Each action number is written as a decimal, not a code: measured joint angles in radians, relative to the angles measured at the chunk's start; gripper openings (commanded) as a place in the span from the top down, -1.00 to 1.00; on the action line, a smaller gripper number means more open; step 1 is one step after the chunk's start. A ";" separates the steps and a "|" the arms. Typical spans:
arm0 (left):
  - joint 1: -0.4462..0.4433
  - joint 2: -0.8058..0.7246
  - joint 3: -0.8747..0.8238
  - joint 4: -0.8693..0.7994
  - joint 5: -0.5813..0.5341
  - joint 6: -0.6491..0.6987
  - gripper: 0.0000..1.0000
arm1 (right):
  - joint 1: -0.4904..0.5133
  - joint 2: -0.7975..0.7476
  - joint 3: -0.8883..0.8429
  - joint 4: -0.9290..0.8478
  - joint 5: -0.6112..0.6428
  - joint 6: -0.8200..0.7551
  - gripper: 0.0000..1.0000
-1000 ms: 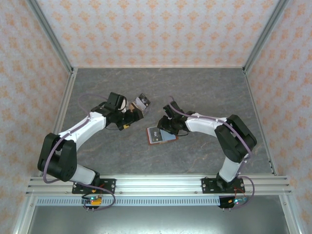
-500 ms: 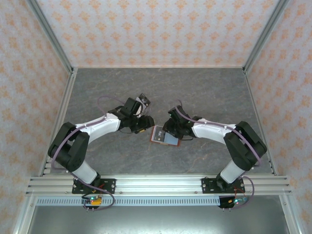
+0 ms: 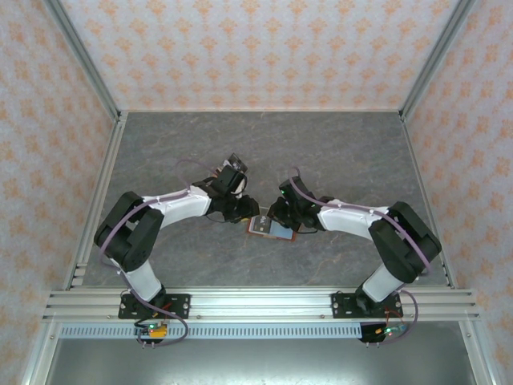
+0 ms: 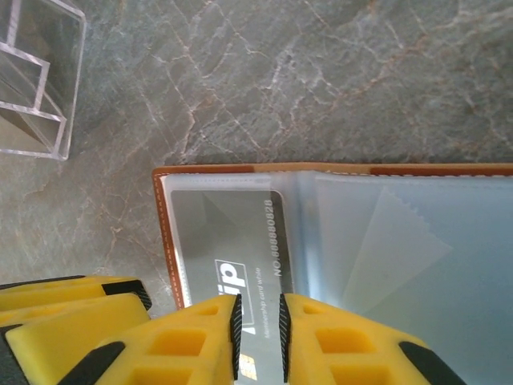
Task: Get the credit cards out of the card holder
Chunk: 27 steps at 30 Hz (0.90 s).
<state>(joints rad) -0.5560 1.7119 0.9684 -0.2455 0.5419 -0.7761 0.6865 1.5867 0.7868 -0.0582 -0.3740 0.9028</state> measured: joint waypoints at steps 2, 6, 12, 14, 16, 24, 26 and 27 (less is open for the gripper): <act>-0.001 0.006 0.000 0.001 0.000 0.004 0.43 | 0.000 0.002 -0.005 0.007 0.000 0.004 0.57; -0.001 0.030 0.000 0.015 0.002 0.010 0.48 | -0.002 0.010 -0.013 0.015 0.000 0.007 0.57; -0.001 0.053 0.000 0.031 0.008 0.010 0.53 | -0.003 0.013 -0.014 0.015 0.000 0.007 0.57; -0.001 0.053 0.000 0.034 0.010 0.010 0.58 | -0.003 0.016 -0.014 0.015 0.000 0.007 0.58; -0.001 0.056 0.000 0.035 0.015 0.010 0.59 | -0.003 0.020 -0.014 0.015 0.000 0.007 0.57; -0.001 0.060 0.000 0.034 0.019 0.010 0.76 | -0.003 0.041 -0.014 0.015 -0.003 0.006 0.66; 0.000 0.062 0.000 0.034 0.019 0.010 0.77 | -0.003 0.048 -0.012 0.016 -0.007 0.006 0.67; 0.000 0.064 0.000 0.034 0.019 0.010 0.78 | -0.003 0.050 -0.010 0.017 -0.008 0.006 0.67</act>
<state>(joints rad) -0.5564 1.7756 0.9684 -0.2115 0.5610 -0.7658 0.6838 1.6363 0.7765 -0.0410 -0.3824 0.9089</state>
